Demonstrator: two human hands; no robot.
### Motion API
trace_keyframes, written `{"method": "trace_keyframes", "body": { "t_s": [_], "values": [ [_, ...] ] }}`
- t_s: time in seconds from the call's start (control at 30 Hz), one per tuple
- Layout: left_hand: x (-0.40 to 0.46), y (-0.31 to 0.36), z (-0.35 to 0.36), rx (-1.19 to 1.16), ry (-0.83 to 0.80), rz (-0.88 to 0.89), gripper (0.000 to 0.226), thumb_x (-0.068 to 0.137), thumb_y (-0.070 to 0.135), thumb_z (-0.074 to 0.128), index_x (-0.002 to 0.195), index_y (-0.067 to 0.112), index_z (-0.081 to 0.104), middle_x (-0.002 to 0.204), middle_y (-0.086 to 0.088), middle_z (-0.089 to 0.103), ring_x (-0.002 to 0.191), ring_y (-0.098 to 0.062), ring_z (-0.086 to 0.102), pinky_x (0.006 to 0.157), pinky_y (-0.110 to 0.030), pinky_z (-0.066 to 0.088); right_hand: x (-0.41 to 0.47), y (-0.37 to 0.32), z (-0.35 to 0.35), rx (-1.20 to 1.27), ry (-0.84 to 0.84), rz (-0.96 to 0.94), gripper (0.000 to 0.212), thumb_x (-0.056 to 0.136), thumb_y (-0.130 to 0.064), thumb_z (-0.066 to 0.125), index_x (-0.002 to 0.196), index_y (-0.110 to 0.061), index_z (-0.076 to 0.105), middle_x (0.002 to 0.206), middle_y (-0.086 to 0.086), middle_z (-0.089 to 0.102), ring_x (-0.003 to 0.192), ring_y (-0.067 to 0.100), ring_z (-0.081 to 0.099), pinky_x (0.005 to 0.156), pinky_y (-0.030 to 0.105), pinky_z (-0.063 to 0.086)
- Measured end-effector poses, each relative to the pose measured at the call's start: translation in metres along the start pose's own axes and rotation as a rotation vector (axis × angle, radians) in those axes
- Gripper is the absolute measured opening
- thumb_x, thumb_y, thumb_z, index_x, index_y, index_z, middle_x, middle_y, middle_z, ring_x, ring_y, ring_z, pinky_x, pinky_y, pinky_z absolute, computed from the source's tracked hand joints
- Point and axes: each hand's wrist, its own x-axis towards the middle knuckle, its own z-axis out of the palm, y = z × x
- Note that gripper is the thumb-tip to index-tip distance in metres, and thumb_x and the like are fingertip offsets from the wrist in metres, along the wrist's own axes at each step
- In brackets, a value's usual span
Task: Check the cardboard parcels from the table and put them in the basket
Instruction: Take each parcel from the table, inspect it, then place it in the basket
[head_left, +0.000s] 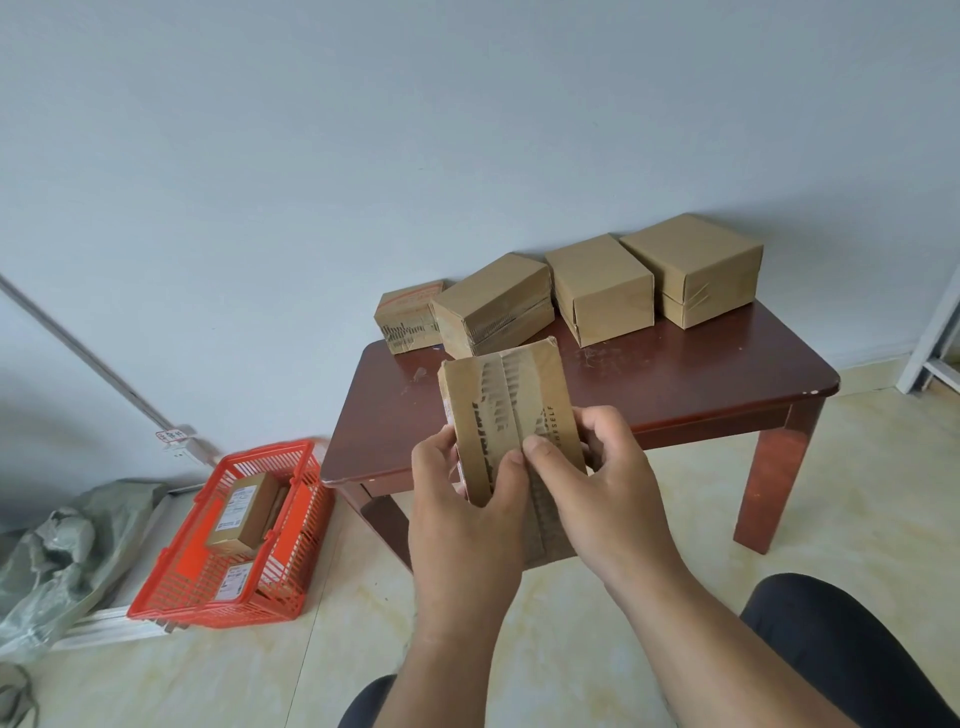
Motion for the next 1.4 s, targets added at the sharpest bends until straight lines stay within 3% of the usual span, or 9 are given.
{"method": "trace_keyframes", "body": {
  "t_s": [0.1, 0.2, 0.27, 0.43, 0.63, 0.73, 0.87, 1.17, 1.4],
  "values": [
    [0.0, -0.001, 0.0, 0.03, 0.003, 0.016, 0.042, 0.092, 0.035, 0.076, 0.127, 0.036, 0.052, 0.117, 0.03, 0.062, 0.094, 0.032, 0.053, 0.071, -0.002, 0.045, 0.0, -0.003, -0.001, -0.009, 0.019, -0.009, 0.019, 0.092, -0.034, 0.079, 0.104, -0.032, 0.064, 0.095, -0.031, 0.072, 0.088, -0.01, 0.068, 0.062, 0.008, 0.05],
    [0.009, 0.002, -0.002, 0.046, 0.071, 0.022, 0.045, 0.091, 0.044, 0.074, 0.131, 0.043, 0.053, 0.121, 0.026, 0.065, 0.109, 0.015, 0.059, 0.096, -0.028, 0.053, -0.006, -0.004, 0.002, -0.018, 0.016, -0.04, 0.022, 0.091, -0.037, 0.08, 0.105, -0.033, 0.063, 0.097, -0.027, 0.073, 0.09, -0.01, 0.068, 0.064, 0.01, 0.052],
    [0.014, 0.005, -0.003, 0.086, 0.093, 0.052, 0.049, 0.089, 0.053, 0.069, 0.135, 0.042, 0.056, 0.121, 0.023, 0.064, 0.114, 0.003, 0.062, 0.1, -0.039, 0.054, -0.009, -0.004, 0.003, -0.011, -0.002, -0.047, 0.023, 0.092, -0.037, 0.079, 0.108, -0.035, 0.064, 0.098, -0.027, 0.074, 0.091, -0.009, 0.069, 0.065, 0.012, 0.055],
    [0.007, 0.006, -0.003, 0.15, 0.064, 0.104, 0.05, 0.089, 0.052, 0.068, 0.138, 0.051, 0.056, 0.119, 0.025, 0.055, 0.114, 0.009, 0.053, 0.088, -0.018, 0.044, -0.004, -0.009, 0.002, -0.088, 0.013, -0.053, 0.025, 0.095, -0.042, 0.069, 0.119, -0.047, 0.068, 0.112, -0.021, 0.072, 0.103, -0.005, 0.066, 0.076, 0.018, 0.055],
    [0.002, 0.005, -0.001, 0.155, 0.052, 0.093, 0.056, 0.087, 0.05, 0.071, 0.14, 0.05, 0.053, 0.126, 0.033, 0.055, 0.124, 0.004, 0.054, 0.095, -0.027, 0.048, 0.001, -0.005, 0.001, -0.095, 0.062, -0.03, 0.013, 0.095, -0.049, 0.071, 0.103, -0.04, 0.072, 0.104, -0.015, 0.074, 0.097, 0.0, 0.069, 0.077, 0.028, 0.057],
    [0.006, 0.006, -0.003, 0.122, 0.062, 0.049, 0.046, 0.087, 0.049, 0.072, 0.13, 0.047, 0.056, 0.113, 0.027, 0.07, 0.111, 0.002, 0.065, 0.092, -0.034, 0.056, -0.005, -0.006, 0.001, -0.064, 0.048, -0.041, 0.012, 0.093, -0.044, 0.074, 0.102, -0.037, 0.07, 0.102, -0.017, 0.074, 0.097, -0.002, 0.068, 0.072, 0.02, 0.055],
    [0.009, 0.011, -0.005, 0.092, 0.093, 0.039, 0.03, 0.089, 0.053, 0.072, 0.112, 0.04, 0.059, 0.093, 0.027, 0.071, 0.091, 0.004, 0.068, 0.076, -0.029, 0.055, -0.012, -0.008, 0.001, 0.019, 0.006, -0.051, 0.018, 0.092, -0.033, 0.079, 0.107, -0.033, 0.069, 0.098, -0.021, 0.076, 0.093, -0.004, 0.07, 0.069, 0.014, 0.055],
    [-0.003, 0.005, -0.003, 0.124, 0.075, 0.061, 0.038, 0.086, 0.052, 0.075, 0.117, 0.038, 0.056, 0.109, 0.022, 0.069, 0.093, 0.026, 0.055, 0.073, -0.015, 0.043, -0.007, -0.017, 0.002, -0.006, 0.072, -0.046, 0.028, 0.089, -0.05, 0.075, 0.098, -0.026, 0.065, 0.089, -0.029, 0.071, 0.084, -0.009, 0.067, 0.063, 0.008, 0.049],
    [0.006, 0.01, -0.007, 0.137, 0.079, 0.125, 0.072, 0.081, 0.08, 0.049, 0.132, 0.031, 0.062, 0.121, 0.013, 0.068, 0.119, -0.008, 0.061, 0.101, -0.044, 0.053, -0.016, -0.014, 0.004, -0.043, 0.011, -0.126, 0.042, 0.088, -0.056, 0.071, 0.126, -0.039, 0.066, 0.111, -0.027, 0.073, 0.103, -0.007, 0.069, 0.077, 0.016, 0.058]
  ]
}}
